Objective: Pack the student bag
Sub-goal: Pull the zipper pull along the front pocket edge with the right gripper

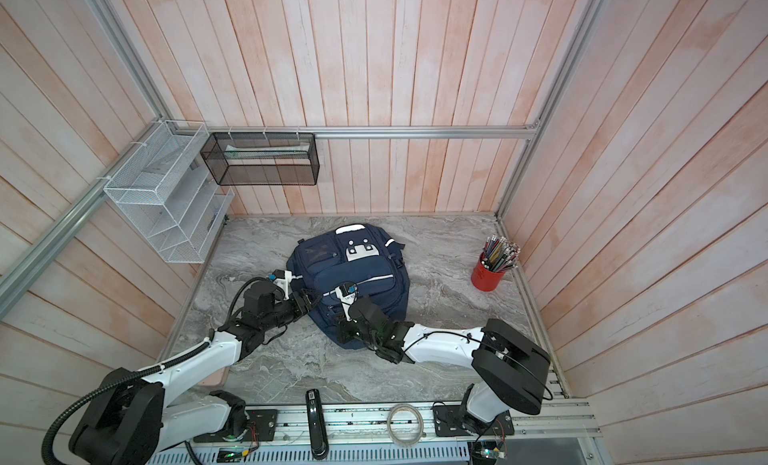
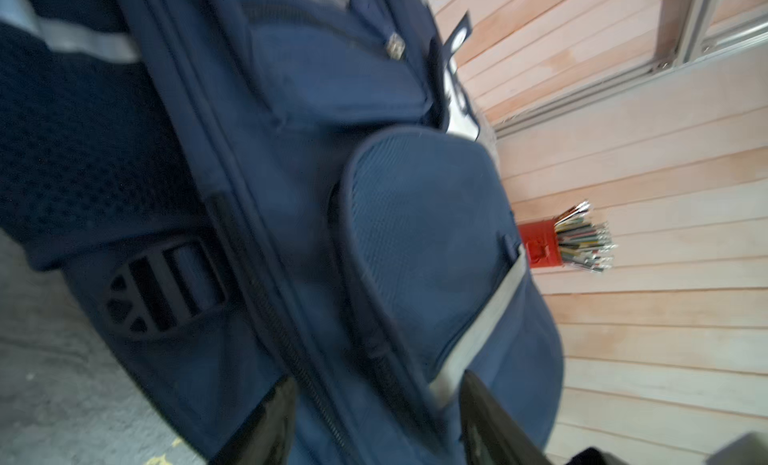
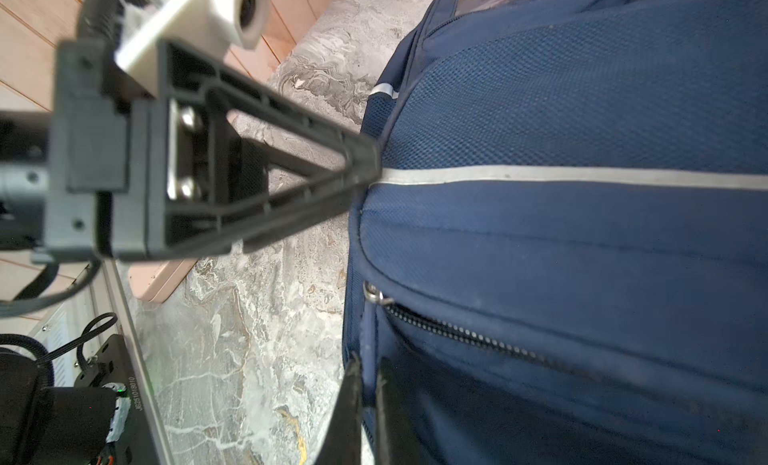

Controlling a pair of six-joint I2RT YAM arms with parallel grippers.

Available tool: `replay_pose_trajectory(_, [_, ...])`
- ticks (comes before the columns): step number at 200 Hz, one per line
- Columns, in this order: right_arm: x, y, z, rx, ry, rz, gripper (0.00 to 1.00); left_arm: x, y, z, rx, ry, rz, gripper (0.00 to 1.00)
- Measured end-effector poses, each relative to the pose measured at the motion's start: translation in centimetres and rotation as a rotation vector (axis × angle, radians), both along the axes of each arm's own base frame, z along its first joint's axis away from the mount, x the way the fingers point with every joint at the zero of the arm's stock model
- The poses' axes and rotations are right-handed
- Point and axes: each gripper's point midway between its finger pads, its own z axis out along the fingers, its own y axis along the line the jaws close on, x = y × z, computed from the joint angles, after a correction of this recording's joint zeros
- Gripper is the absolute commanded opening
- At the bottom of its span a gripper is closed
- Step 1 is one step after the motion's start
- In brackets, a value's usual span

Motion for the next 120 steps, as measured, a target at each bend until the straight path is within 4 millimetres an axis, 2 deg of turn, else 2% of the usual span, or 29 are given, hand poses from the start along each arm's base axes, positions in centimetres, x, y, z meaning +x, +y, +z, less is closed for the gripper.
replay_pose_trajectory(26, [-0.5,0.4,-0.5,-0.017,-0.002,0.013,0.0,0.0,-1.9,0.4,-0.02,-0.014,-0.037,0.67])
replay_pose_trajectory(36, [-0.5,0.5,-0.3,-0.018,-0.012,0.009,0.0,0.3,-2.3,0.6,-0.022,-0.022,-0.042,0.63])
replay_pose_trajectory(45, [-0.5,0.5,-0.3,-0.021,-0.017,0.007,0.0,0.5,-2.6,0.6,-0.024,-0.021,-0.039,0.5])
replay_pose_trajectory(64, [-0.4,0.2,-0.6,-0.042,-0.024,-0.01,0.0,0.8,-2.6,-0.2,-0.017,0.001,-0.026,0.1])
replay_pose_trajectory(74, [-0.3,-0.2,-0.8,-0.06,-0.025,-0.023,0.0,0.9,-2.7,-0.3,-0.017,0.004,-0.027,0.0])
replay_pose_trajectory(120, [-0.3,-3.5,1.1,-0.07,-0.071,-0.083,0.0,0.1,-3.0,1.1,-0.036,-0.008,-0.055,0.0])
